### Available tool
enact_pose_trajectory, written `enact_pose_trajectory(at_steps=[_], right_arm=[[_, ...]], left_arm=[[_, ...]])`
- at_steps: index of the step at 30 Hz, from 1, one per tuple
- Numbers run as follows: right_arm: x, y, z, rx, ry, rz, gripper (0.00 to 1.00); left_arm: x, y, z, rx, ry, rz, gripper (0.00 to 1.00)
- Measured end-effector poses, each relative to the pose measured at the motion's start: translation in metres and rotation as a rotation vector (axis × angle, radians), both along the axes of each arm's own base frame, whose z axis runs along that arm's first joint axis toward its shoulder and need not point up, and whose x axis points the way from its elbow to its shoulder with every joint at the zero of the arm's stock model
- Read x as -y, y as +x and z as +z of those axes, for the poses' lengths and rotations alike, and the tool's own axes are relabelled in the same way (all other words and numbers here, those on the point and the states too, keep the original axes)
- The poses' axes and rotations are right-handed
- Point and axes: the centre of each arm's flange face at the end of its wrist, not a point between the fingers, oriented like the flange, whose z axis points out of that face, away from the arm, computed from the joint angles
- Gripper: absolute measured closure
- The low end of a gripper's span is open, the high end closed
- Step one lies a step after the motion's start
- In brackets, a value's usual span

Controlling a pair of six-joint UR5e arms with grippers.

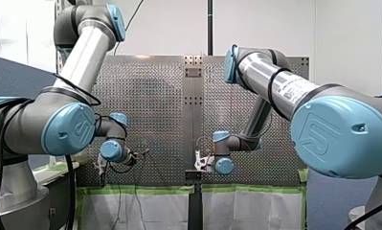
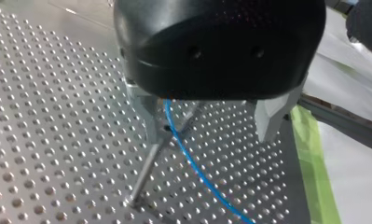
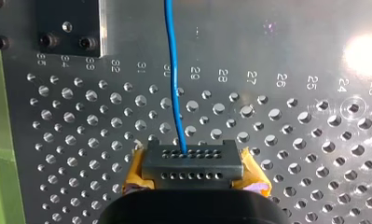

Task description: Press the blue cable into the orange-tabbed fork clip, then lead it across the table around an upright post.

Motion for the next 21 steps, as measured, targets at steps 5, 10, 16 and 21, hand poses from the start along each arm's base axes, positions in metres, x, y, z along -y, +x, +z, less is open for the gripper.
enact_pose_trajectory(at_steps=[5, 10, 16, 21], right_arm=[[0.0, 0.0, 0.0, 0.0, 0.001, 0.0, 1.0], [0.0, 0.0, 0.0, -0.001, 0.002, 0.0, 1.0], [0.0, 0.0, 0.0, -0.001, 0.002, 0.0, 1.0], [0.0, -0.001, 0.0, 0.0, 0.002, -0.002, 1.0]], left_arm=[[0.003, -0.001, 0.006, 0.003, 0.017, -0.014, 0.0], [0.007, -0.002, 0.006, 0.006, 0.031, -0.026, 0.0], [0.012, -0.003, 0.007, 0.012, 0.032, -0.037, 0.0], [0.015, -0.003, 0.007, 0.021, 0.032, -0.044, 0.0]])
